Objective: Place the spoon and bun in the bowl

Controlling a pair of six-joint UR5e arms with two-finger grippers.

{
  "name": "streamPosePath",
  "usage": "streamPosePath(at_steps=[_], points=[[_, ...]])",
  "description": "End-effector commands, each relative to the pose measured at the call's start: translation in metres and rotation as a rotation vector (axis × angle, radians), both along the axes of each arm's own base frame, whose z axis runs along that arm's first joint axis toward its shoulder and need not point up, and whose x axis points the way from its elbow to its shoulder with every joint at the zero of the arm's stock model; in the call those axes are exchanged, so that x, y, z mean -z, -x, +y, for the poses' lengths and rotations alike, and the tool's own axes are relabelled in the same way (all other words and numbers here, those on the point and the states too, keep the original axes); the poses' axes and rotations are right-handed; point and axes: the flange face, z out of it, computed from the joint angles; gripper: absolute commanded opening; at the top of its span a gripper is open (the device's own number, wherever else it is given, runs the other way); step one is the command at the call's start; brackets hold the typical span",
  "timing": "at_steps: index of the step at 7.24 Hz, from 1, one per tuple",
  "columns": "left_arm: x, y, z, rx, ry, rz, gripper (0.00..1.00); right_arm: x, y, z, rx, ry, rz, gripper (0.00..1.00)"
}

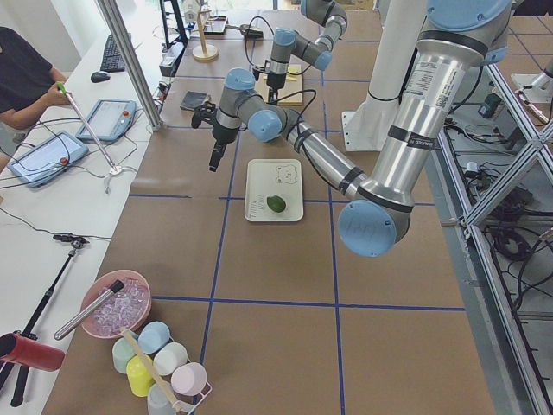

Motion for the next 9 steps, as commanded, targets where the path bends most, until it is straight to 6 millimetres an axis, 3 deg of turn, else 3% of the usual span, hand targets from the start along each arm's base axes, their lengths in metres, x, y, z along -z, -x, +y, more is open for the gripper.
streamPosePath(at_steps=[1,2,3,4,5,6,7,9], points=[[-0.013,0.017,-0.001,-0.016,-0.015,-0.031,1.0,0.001,0.0,0.0,-0.001,0.001,-0.003,1.0],[-0.019,0.02,0.0,-0.021,-0.014,-0.039,1.0,0.001,0.0,0.0,-0.001,0.001,-0.004,1.0],[-0.035,0.042,-0.002,-0.034,-0.024,-0.075,1.0,0.004,-0.002,0.0,-0.001,-0.004,-0.009,1.0],[-0.057,0.077,-0.003,-0.054,-0.045,-0.128,1.0,0.007,-0.014,-0.002,0.002,0.0,-0.017,1.0],[-0.082,0.108,0.002,-0.094,-0.05,-0.164,1.0,-0.001,-0.041,-0.015,0.007,0.034,-0.01,1.0],[-0.11,0.139,0.009,-0.161,-0.038,-0.148,1.0,-0.015,-0.083,-0.022,0.009,0.078,0.027,1.0],[-0.134,0.18,0.019,-0.197,-0.037,-0.135,1.0,-0.041,-0.124,-0.024,0.022,0.068,0.072,1.0],[-0.183,0.234,0.052,-0.229,0.0,-0.106,1.0,-0.075,-0.172,-0.045,0.061,0.015,0.185,1.0]])
